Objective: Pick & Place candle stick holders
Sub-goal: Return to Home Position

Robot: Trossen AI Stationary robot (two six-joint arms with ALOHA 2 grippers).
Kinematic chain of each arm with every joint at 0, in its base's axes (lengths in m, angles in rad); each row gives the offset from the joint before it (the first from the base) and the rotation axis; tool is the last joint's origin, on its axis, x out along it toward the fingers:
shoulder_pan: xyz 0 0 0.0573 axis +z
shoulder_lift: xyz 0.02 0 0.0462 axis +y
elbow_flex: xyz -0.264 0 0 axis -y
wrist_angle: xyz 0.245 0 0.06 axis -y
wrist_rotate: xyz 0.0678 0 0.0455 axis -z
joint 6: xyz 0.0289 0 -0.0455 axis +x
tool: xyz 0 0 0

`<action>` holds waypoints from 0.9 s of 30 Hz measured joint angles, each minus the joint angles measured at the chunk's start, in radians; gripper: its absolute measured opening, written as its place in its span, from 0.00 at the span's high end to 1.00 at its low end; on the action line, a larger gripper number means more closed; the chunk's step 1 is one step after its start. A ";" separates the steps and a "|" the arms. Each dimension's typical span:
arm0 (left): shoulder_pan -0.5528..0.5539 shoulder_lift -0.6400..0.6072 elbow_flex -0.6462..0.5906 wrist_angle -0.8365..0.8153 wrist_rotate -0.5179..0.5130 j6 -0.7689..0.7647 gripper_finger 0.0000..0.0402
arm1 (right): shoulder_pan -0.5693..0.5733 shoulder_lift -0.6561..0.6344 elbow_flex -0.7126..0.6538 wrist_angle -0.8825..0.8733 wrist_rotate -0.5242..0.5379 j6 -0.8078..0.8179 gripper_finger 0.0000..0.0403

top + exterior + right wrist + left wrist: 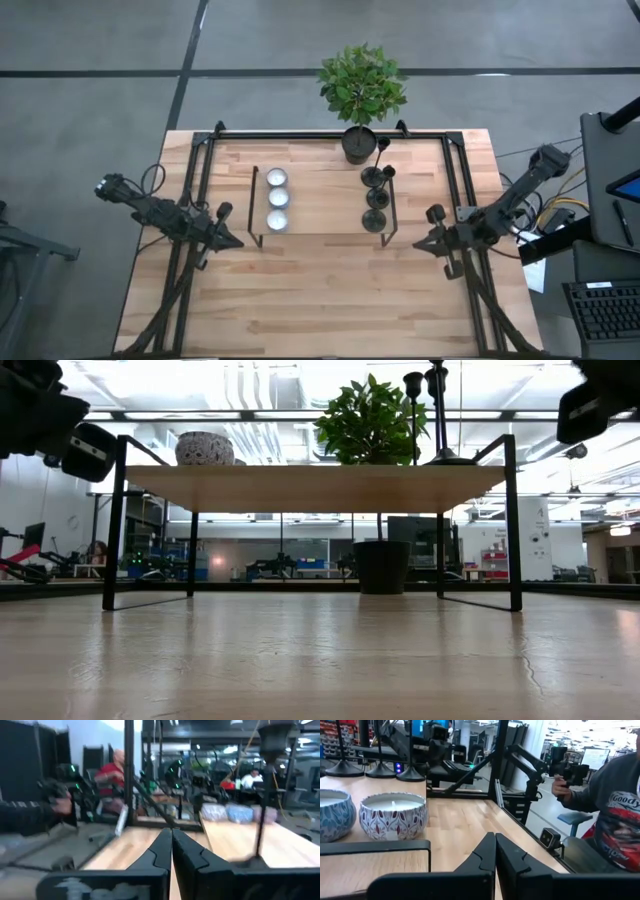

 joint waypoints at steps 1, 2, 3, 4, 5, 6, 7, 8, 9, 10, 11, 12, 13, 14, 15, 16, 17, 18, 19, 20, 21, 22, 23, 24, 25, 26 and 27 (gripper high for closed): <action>0.000 0.000 0.000 0.003 0.000 0.008 1.00 | -0.009 -0.029 0.000 -0.053 -0.002 0.003 0.98; 0.000 0.000 0.000 0.003 0.001 0.015 1.00 | -0.021 -0.059 0.000 -0.107 -0.003 0.006 0.98; 0.000 0.000 0.000 0.001 0.003 0.020 1.00 | -0.036 -0.091 0.000 -0.168 -0.003 0.018 0.98; 0.000 0.000 0.000 -0.002 0.005 0.021 0.99 | -0.050 -0.122 0.000 -0.230 -0.006 0.029 0.98; 0.000 0.000 0.000 -0.004 0.007 0.021 0.99 | -0.065 -0.152 0.000 -0.283 -0.015 0.032 0.98; 0.000 0.000 0.000 -0.006 0.007 0.021 0.99 | -0.080 -0.183 0.000 -0.331 -0.029 0.040 0.98; 0.000 0.000 0.000 -0.008 0.007 0.021 0.99 | -0.094 -0.210 0.000 -0.371 -0.047 0.053 0.98; 0.000 0.000 0.000 -0.009 0.007 0.025 0.99 | -0.108 -0.235 0.000 -0.399 -0.064 0.063 0.98; 0.000 0.000 0.000 -0.007 0.007 0.032 0.99 | -0.121 -0.260 0.000 -0.419 -0.080 0.074 0.98; 0.000 0.000 0.000 -0.006 0.008 0.046 0.99 | -0.132 -0.286 0.000 -0.433 -0.099 0.074 0.98; 0.000 0.000 0.001 -0.007 0.011 0.057 1.00 | -0.142 -0.312 0.000 -0.445 -0.123 0.073 0.98; 0.000 0.000 0.001 -0.007 0.015 0.064 1.00 | -0.149 -0.340 0.000 -0.456 -0.144 0.068 0.98; 0.000 0.000 0.001 -0.007 0.015 0.066 1.00 | -0.156 -0.365 0.000 -0.472 -0.157 0.063 0.98; 0.000 0.000 0.001 -0.007 0.014 0.069 1.00 | -0.162 -0.391 0.000 -0.499 -0.162 0.062 0.98; 0.000 0.000 0.001 -0.006 0.004 0.074 0.99 | -0.166 -0.414 0.000 -0.535 -0.162 0.062 0.98; 0.000 0.000 0.001 -0.006 -0.011 0.077 0.99 | -0.169 -0.436 0.000 -0.575 -0.161 0.061 0.98; 0.000 0.000 0.001 -0.005 -0.024 0.078 0.99 | -0.170 -0.451 0.001 -0.583 -0.167 0.057 0.98; 0.000 0.000 0.001 -0.003 -0.030 0.076 0.98 | -0.171 -0.458 0.001 -0.586 -0.182 0.053 0.98; 0.000 0.000 0.001 0.001 -0.035 0.074 0.98 | -0.172 -0.467 0.001 -0.586 -0.197 0.043 0.98; 0.000 0.000 0.000 0.008 -0.037 0.073 0.98 | -0.172 -0.468 0.002 -0.584 -0.208 0.025 0.98; 0.000 0.001 -0.002 0.017 -0.038 0.073 0.98 | -0.171 -0.468 0.002 -0.583 -0.208 0.011 0.98; 0.000 0.001 -0.003 0.024 -0.039 0.073 0.98 | -0.171 -0.467 0.002 -0.584 -0.205 0.005 0.98; 0.000 0.001 -0.004 0.028 -0.040 0.073 0.98 | -0.171 -0.467 0.002 -0.584 -0.199 0.006 0.98; 0.000 0.001 -0.004 0.030 -0.042 0.073 0.98 | -0.172 -0.465 0.002 -0.581 -0.194 0.019 0.98; 0.000 0.001 -0.004 0.031 -0.042 0.072 0.98 | -0.171 -0.466 0.002 -0.580 -0.184 0.033 0.98; 0.000 0.002 -0.004 0.032 -0.043 0.072 0.98 | -0.171 -0.468 0.002 -0.580 -0.179 0.048 0.98; 0.000 0.002 -0.004 0.032 -0.042 0.072 0.98 | -0.171 -0.468 0.002 -0.582 -0.178 0.061 0.98</action>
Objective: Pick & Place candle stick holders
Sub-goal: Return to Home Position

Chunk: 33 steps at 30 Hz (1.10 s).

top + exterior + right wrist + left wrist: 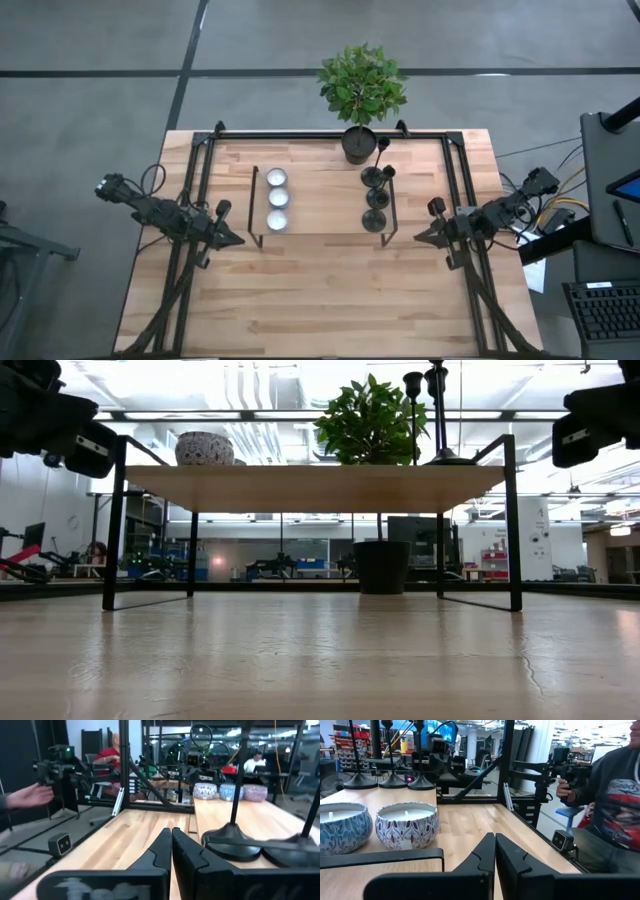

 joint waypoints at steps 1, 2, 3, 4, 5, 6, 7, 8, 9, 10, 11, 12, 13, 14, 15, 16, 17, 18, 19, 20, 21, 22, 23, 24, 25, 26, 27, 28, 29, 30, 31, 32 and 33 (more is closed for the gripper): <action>0.000 0.000 0.000 0.000 0.000 0.000 0.98 | 0.000 0.003 0.000 -0.001 0.000 0.019 0.98; 0.000 0.000 0.000 0.000 0.000 0.000 0.98 | 0.000 0.004 0.000 -0.001 0.000 0.040 0.98; 0.000 0.000 0.000 0.000 0.000 0.000 0.98 | 0.000 0.007 0.000 -0.001 0.000 0.058 0.98; 0.000 0.001 0.000 0.000 0.000 0.000 0.98 | 0.000 0.009 0.000 -0.001 0.000 0.073 0.98; 0.000 0.001 0.000 0.001 0.001 -0.001 0.98 | 0.000 0.013 0.000 -0.001 0.000 0.086 0.98; 0.000 0.001 0.000 0.001 0.001 -0.001 0.98 | 0.000 0.017 0.000 -0.001 0.000 0.095 0.98; 0.000 0.001 0.000 0.002 0.001 -0.001 0.98 | 0.000 0.019 0.000 -0.001 0.000 0.101 0.98; 0.000 0.001 0.000 0.002 0.001 -0.001 0.98 | 0.000 0.022 0.000 -0.001 0.000 0.106 0.98; 0.000 0.001 0.000 0.002 0.002 -0.001 0.98 | 0.000 0.025 0.000 -0.001 0.000 0.107 0.98; 0.000 0.001 0.000 0.002 0.002 -0.002 0.98 | 0.000 0.028 0.000 -0.001 0.000 0.106 0.98; 0.000 0.001 0.000 0.001 0.002 -0.002 0.98 | 0.000 0.030 0.000 -0.001 0.000 0.102 0.98; 0.000 0.001 0.000 0.001 0.002 -0.002 0.98 | 0.000 0.030 0.000 -0.002 0.000 0.099 0.98; 0.000 0.001 0.000 0.001 0.005 -0.002 0.98 | 0.000 0.030 0.000 -0.002 0.000 0.097 0.98; 0.000 0.001 0.000 0.001 0.005 -0.002 0.98 | 0.000 0.030 0.000 -0.002 0.000 0.094 0.98; 0.000 0.001 0.000 0.001 0.006 -0.003 0.98 | 0.000 0.030 0.000 -0.002 0.000 0.092 0.98; 0.000 0.001 0.000 0.001 0.005 -0.003 0.98 | 0.000 0.030 0.000 -0.002 0.000 0.092 0.98; 0.000 0.001 0.000 0.001 0.005 -0.002 0.98 | 0.000 0.030 0.000 -0.002 0.000 0.093 0.98; 0.000 0.001 0.000 0.001 0.005 -0.002 0.98 | 0.000 0.030 0.000 -0.002 0.000 0.092 0.98; 0.000 0.001 0.000 0.001 0.005 -0.003 0.98 | 0.000 0.030 0.000 -0.002 0.000 0.092 0.98; 0.000 0.001 0.000 0.001 0.005 -0.002 0.98 | 0.001 0.030 0.000 -0.002 0.000 0.091 0.98; 0.000 0.001 0.000 0.001 0.005 -0.003 0.98 | 0.001 0.030 0.000 -0.002 0.000 0.089 0.98; 0.000 0.001 0.000 0.001 0.005 -0.002 0.98 | 0.000 0.030 0.000 -0.002 0.001 0.087 0.98; 0.000 0.001 0.000 0.001 0.005 -0.003 0.98 | 0.001 0.030 0.000 -0.002 0.000 0.088 0.98; 0.000 0.001 0.000 0.002 0.005 -0.003 0.98 | 0.001 0.030 0.000 -0.002 0.000 0.088 0.98; 0.000 0.001 0.000 0.001 0.005 -0.003 0.98 | 0.000 0.030 0.000 -0.002 0.001 0.090 0.98; 0.000 0.001 0.000 0.002 0.005 -0.002 0.98 | 0.000 0.030 0.000 -0.002 0.000 0.092 0.98; 0.000 0.001 0.001 0.001 0.005 -0.002 0.98 | 0.000 0.030 0.000 -0.002 0.000 0.092 0.98; 0.000 0.001 0.001 0.002 0.005 -0.002 0.98 | 0.000 0.030 0.000 -0.002 0.001 0.091 0.98; 0.000 0.001 0.001 0.002 0.005 -0.002 0.98 | 0.000 0.030 0.000 -0.002 0.001 0.088 0.98; 0.000 0.001 0.001 0.002 0.005 -0.002 0.98 | 0.000 0.030 0.000 -0.002 0.001 0.087 0.98; 0.000 0.001 0.002 0.002 0.005 -0.002 0.98 | 0.000 0.030 0.000 -0.002 0.001 0.088 0.98; 0.000 0.001 0.002 0.002 0.005 -0.002 0.98 | 0.000 0.030 0.000 -0.002 0.001 0.088 0.98; 0.000 0.001 0.002 0.002 0.005 -0.002 0.98 | 0.000 0.029 0.000 -0.003 0.001 0.091 0.98</action>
